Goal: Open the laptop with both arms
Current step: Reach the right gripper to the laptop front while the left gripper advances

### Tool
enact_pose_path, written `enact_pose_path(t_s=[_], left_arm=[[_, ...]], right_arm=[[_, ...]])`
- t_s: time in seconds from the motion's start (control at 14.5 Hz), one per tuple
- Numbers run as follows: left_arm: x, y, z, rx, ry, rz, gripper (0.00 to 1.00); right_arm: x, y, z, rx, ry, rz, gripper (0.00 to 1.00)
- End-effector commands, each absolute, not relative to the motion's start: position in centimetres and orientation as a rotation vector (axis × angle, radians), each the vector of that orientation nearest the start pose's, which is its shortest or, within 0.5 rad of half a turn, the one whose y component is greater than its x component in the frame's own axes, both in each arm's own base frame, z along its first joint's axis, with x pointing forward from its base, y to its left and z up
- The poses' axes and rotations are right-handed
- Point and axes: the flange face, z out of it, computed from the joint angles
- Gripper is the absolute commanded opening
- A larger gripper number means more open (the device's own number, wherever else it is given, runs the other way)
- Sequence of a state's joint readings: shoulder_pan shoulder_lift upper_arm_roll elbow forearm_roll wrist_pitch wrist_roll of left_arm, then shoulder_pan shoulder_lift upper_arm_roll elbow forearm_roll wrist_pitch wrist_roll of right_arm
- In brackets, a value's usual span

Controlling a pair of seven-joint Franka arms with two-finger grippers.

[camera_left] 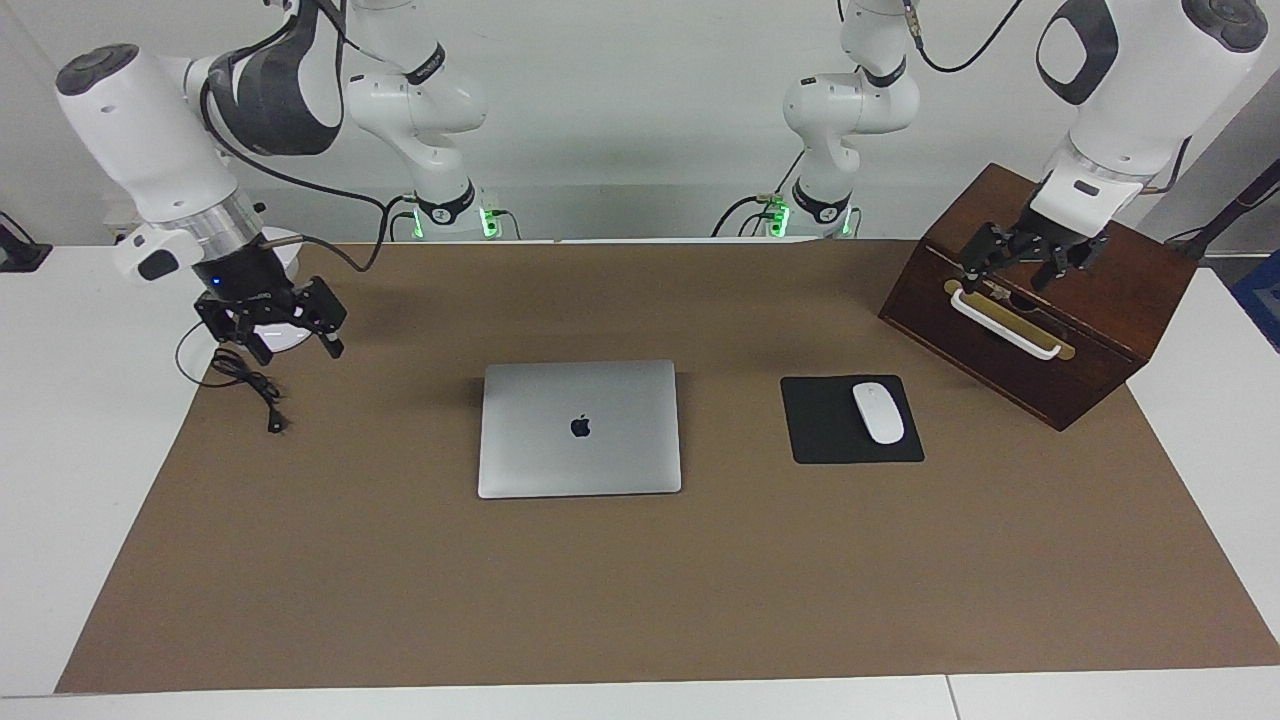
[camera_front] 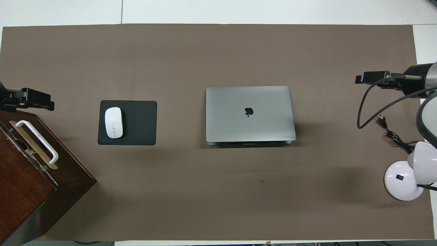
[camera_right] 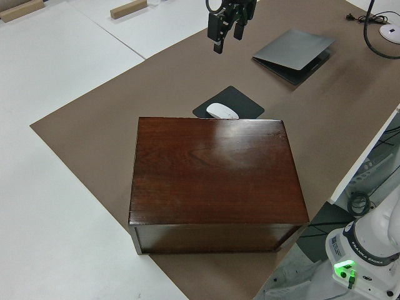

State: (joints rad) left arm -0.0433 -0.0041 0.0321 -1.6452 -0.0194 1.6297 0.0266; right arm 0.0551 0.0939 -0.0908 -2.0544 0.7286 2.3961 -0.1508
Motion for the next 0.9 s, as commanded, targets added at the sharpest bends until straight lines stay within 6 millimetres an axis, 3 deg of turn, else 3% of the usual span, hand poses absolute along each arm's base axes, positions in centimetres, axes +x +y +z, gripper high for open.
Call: enact_pose_path(t_s=[0.0,0.07,0.35,0.76,0.83], left_arm=[[55.5,-0.6,59.0,-3.145,0.033,-0.024,0.09],[55.5,-0.6,58.9,-3.145,0.007,-0.029,0.0],[55.6,-0.9,58.7,-3.146,-0.039,-0.062,0.0],[55.3,-2.4,57.4,-3.158,0.009,-0.13,0.0],[55.3,-3.7,56.8,-3.157,0.059,-0.161,0.0]], right_arm=[[57.3,2.6,39.4,-2.401,0.646,-0.399,1.0],[56.8,4.1,38.7,-2.349,0.705,-0.406,1.0],[55.1,10.6,37.0,-2.202,0.879,-0.441,1.0],[50.8,17.6,35.8,-2.087,1.061,-0.46,1.0],[50.0,18.6,35.6,-2.076,1.088,-0.459,1.0]])
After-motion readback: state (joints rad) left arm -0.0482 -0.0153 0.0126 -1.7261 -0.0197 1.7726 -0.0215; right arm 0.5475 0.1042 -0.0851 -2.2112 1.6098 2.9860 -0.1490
